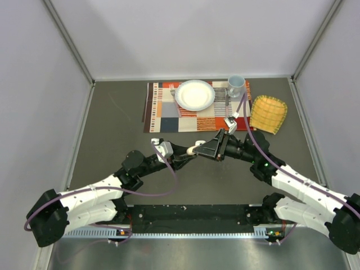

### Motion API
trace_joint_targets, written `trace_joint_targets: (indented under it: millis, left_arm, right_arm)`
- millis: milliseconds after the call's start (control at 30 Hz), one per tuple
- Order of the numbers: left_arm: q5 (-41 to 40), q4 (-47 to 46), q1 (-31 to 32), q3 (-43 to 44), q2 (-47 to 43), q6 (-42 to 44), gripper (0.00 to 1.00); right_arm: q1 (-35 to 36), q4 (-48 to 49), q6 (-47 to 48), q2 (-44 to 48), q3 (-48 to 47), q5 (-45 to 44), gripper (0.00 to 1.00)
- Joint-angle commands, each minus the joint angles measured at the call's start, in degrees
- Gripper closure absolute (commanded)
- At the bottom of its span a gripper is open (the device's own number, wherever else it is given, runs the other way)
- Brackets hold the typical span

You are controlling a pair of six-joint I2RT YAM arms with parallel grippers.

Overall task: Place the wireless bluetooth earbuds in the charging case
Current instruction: Adjust the charging case.

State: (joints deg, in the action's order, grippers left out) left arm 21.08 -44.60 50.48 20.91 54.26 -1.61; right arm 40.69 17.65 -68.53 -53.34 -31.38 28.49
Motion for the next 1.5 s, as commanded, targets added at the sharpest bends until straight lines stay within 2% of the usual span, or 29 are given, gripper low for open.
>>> trace_joint_targets:
  millis: [0,267,533,767,900,1033,1133,1167,1200,1233,1300,1333,1400,1433,1467]
  left_arm:
    - [0.37,-2.77,0.67,0.98,0.15,-0.15,0.76]
    - [-0.87,-9.54,0.67,-1.22,1.11,-2.43,0.67]
    - [-0.6,-18.58,0.67,-2.71,4.1,-5.16,0.64]
    - [-0.78,-21.31,0.67,-2.89,5.59,-5.6,0.64]
    - [-0.43,-22.46,0.59,-2.8,6.47,-6.04,0.68]
    - [-0.34,-25.18,0.76,-2.98,7.88,-7.18,0.76]
    - [-0.16,-25.98,0.67,-2.89,8.49,-7.62,0.89]
    - [-0.08,-26.06,0.85,-2.89,8.49,-7.8,0.98]
    - [-0.16,-26.24,0.85,-2.98,8.58,-7.8,1.0]
    - [-0.16,-26.41,0.94,-3.15,8.49,-7.8,1.0]
    - [-0.43,-26.94,1.02,-3.94,8.41,-7.8,1.0]
    - [-0.77,-28.34,1.03,-4.47,8.23,-7.97,1.0]
    - [-1.48,-30.62,0.94,-6.4,7.79,-8.32,1.0]
    - [-2.26,-32.72,1.02,-7.19,7.44,-8.5,1.0]
    - [-2.71,-33.53,0.94,-8.41,7.18,-8.5,1.0]
  right_arm:
    - [0.8,4.67,-2.57,-0.45,0.7,2.54,0.8]
    - [0.71,7.05,-3.98,-0.45,2.02,1.92,0.82]
    - [0.8,8.1,-5.21,-0.71,2.46,2.09,0.82]
    - [0.71,10.12,-6.61,-1.06,3.25,2.53,0.82]
    - [0.71,10.74,-7.14,-1.24,3.43,2.62,0.82]
    - [0.71,10.83,-7.23,-1.68,3.43,2.97,0.82]
    - [0.71,10.65,-6.97,-2.03,3.43,3.15,0.81]
    - [0.8,10.13,-6.79,-2.03,3.34,3.15,0.79]
    - [0.8,9.78,-6.18,-2.12,3.25,3.24,0.77]
    - [0.8,9.34,-5.74,-2.03,3.16,3.15,0.68]
    - [0.71,7.67,-3.98,-1.68,2.81,2.45,0.57]
    - [0.71,6.53,-3.11,-1.33,2.12,1.84,0.44]
    - [0.8,1.88,0.49,-0.01,1.23,-0.35,0.34]
    - [0.71,0.47,1.98,0.6,-0.08,-1.15,0.25]
    - [0.71,-1.2,5.39,1.13,-0.87,-1.77,0.21]
